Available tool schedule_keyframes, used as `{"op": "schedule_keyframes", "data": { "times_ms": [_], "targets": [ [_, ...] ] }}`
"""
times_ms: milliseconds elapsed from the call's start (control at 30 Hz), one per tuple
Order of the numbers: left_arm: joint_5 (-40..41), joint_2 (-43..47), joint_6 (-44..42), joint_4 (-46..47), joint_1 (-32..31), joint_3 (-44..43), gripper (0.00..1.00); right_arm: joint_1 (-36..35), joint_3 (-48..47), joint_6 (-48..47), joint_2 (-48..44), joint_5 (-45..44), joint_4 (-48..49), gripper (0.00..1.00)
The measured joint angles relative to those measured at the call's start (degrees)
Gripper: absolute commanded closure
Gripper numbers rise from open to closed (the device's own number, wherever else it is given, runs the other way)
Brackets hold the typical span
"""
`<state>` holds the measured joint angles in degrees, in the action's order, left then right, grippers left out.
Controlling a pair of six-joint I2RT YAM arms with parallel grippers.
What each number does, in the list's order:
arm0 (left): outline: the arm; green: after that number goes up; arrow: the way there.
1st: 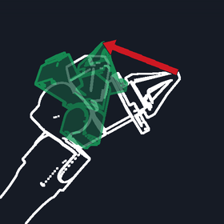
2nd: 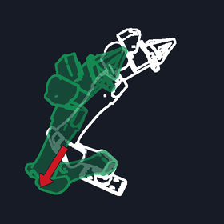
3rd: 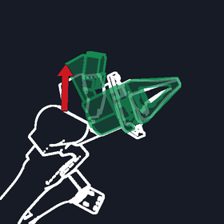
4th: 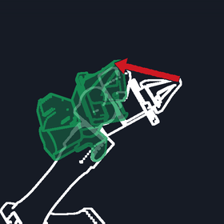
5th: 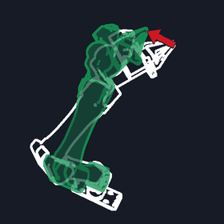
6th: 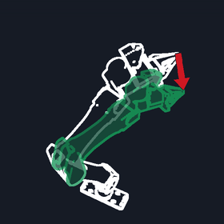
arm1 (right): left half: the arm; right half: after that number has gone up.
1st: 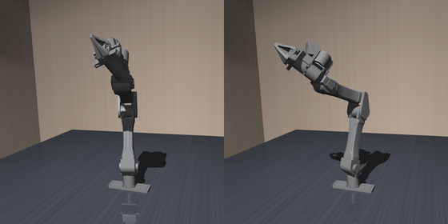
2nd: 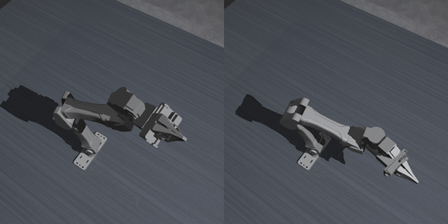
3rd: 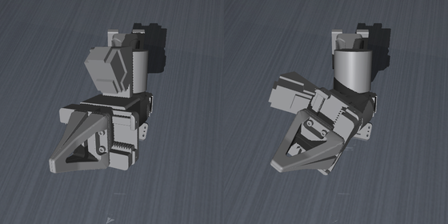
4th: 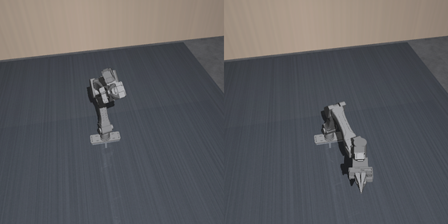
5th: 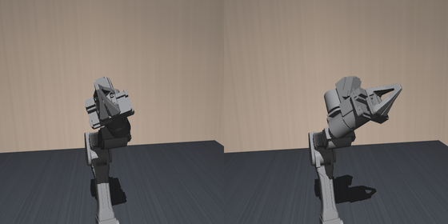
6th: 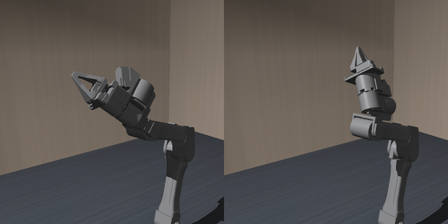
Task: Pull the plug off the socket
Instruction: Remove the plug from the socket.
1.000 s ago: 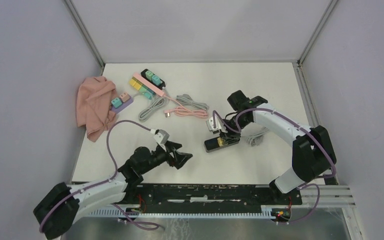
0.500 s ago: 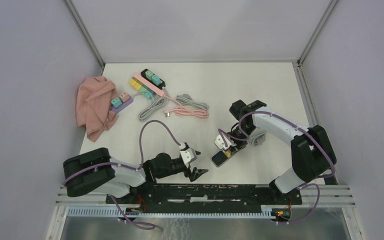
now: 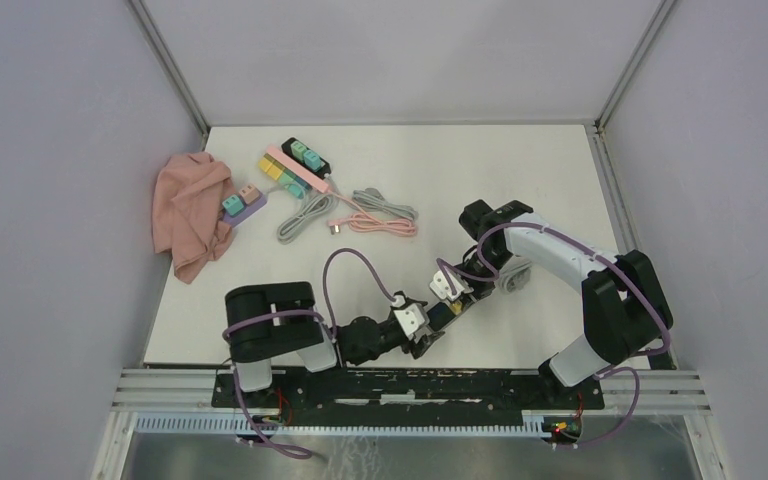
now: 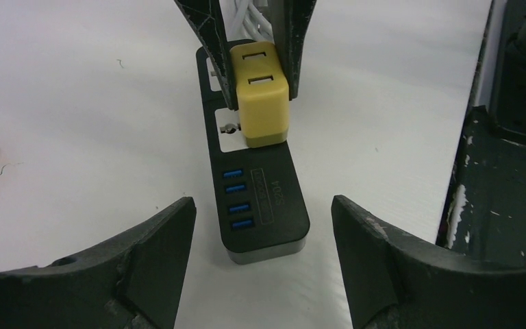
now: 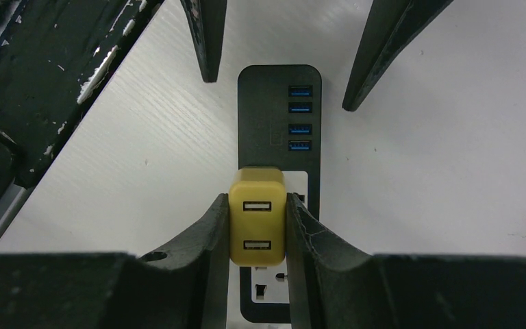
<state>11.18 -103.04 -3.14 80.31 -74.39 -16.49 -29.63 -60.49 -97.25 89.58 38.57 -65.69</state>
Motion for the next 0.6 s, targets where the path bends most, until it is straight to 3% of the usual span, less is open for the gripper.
{"op": "schedule_keyframes", "data": {
  "times_ms": [300, 600],
  "targets": [
    [2.4, -7.5, 0.0, 3.3, 0.0, -3.7, 0.28, 0.0, 0.0, -0.2, 0.0, 0.0, -0.2, 0.7],
    [3.8, -9.6, 0.1, 2.4, 0.0, -4.9, 0.28, 0.0, 0.0, -0.2, 0.1, 0.0, -0.2, 0.71]
  ]
}}
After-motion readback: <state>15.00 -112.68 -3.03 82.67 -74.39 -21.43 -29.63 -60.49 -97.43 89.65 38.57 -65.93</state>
